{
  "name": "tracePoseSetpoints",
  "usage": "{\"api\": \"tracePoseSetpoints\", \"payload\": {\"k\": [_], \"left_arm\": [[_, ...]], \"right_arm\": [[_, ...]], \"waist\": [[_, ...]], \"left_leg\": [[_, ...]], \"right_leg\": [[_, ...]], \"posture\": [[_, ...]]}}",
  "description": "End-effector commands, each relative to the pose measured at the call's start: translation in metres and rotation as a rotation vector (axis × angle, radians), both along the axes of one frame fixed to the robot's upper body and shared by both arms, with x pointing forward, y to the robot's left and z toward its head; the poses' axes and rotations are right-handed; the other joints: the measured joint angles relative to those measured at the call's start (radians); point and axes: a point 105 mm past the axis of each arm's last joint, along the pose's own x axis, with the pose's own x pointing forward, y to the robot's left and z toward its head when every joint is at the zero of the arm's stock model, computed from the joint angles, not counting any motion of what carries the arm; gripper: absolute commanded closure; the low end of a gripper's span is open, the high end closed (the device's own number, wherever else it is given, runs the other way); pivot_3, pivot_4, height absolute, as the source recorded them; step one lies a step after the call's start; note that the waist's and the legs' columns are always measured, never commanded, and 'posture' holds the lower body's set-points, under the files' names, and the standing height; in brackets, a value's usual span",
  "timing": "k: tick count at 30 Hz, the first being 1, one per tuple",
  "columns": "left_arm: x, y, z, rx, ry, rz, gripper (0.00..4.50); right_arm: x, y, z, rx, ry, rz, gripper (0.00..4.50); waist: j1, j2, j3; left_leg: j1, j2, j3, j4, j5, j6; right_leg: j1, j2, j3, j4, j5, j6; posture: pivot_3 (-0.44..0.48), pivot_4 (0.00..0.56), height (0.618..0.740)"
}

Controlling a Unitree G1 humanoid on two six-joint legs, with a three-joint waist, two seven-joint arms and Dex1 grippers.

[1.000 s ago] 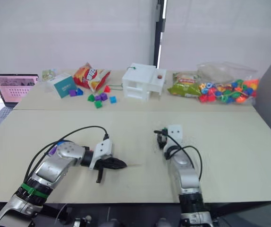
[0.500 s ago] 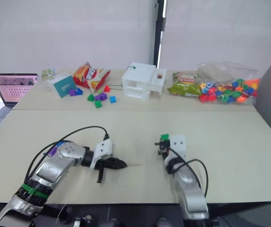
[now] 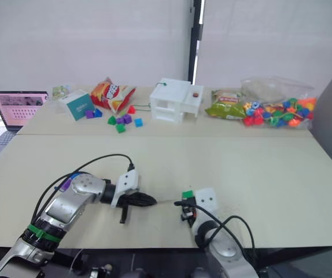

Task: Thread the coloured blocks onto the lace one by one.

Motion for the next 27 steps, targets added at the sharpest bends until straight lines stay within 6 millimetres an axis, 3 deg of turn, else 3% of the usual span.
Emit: {"api": "tracePoseSetpoints", "payload": {"k": [1,5,9,12,17,21,27], "left_arm": [[0.002,-0.001,0.011,-0.008,-0.039,-0.018,4.50],[0.001,0.001,0.014,-0.005,-0.044,-0.016,4.50],[-0.001,0.001,0.015,-0.004,-0.045,-0.019,4.50],[-0.005,0.001,0.015,-0.001,-0.041,-0.022,4.50],[-0.008,0.001,0.014,0.002,-0.037,-0.021,4.50],[-0.014,0.001,0.014,0.004,-0.028,-0.025,4.50],[-0.021,0.002,0.014,0.008,-0.024,-0.025,4.50]], "right_arm": [[0.001,-0.003,0.006,0.002,-0.037,0.009,1.33],[-0.005,-0.007,0.035,-0.043,-0.142,0.138,0.02],[-0.010,-0.012,0.046,-0.124,-0.164,0.272,0.02],[-0.011,-0.019,0.051,-0.252,-0.139,0.602,0.02],[-0.004,-0.032,0.057,-0.355,-0.069,0.944,0.02],[0.020,-0.036,0.055,-0.489,-0.076,1.165,0.02],[0.047,-0.031,0.045,-0.549,-0.089,1.303,0.02]], "waist": [[0.000,0.000,0.000],[0.002,0.000,0.000],[0.000,0.000,0.000],[0.000,0.000,0.000],[0.000,-0.001,0.001],[-0.002,-0.001,0.001],[0.003,-0.001,0.001]], "left_leg": [[0.000,0.000,0.000,0.000,0.000,0.000],[0.000,-0.001,0.000,0.000,0.000,0.000],[0.000,0.000,0.000,0.000,0.000,0.000],[-0.001,0.000,0.000,0.001,0.000,0.000],[0.007,0.003,0.000,0.002,-0.001,0.002],[0.008,0.002,0.000,0.001,-0.002,0.003],[0.006,0.003,0.000,0.001,-0.002,0.003]], "right_leg": [[0.000,0.000,0.000,0.000,0.000,0.000],[0.000,-0.001,0.000,0.000,0.000,0.000],[0.000,0.000,0.000,0.000,0.000,0.000],[0.001,0.000,0.000,-0.001,0.000,0.000],[0.012,0.002,-0.003,-0.005,0.000,0.000],[0.014,0.001,-0.003,-0.007,0.000,0.000],[0.012,0.001,-0.004,-0.007,0.000,0.000]], "posture": [[0.000,0.150,0.740],[0.000,0.150,0.740],[0.000,0.150,0.740],[0.000,0.150,0.740],[0.000,0.150,0.740],[0.000,0.150,0.740],[0.000,0.150,0.740]]}}
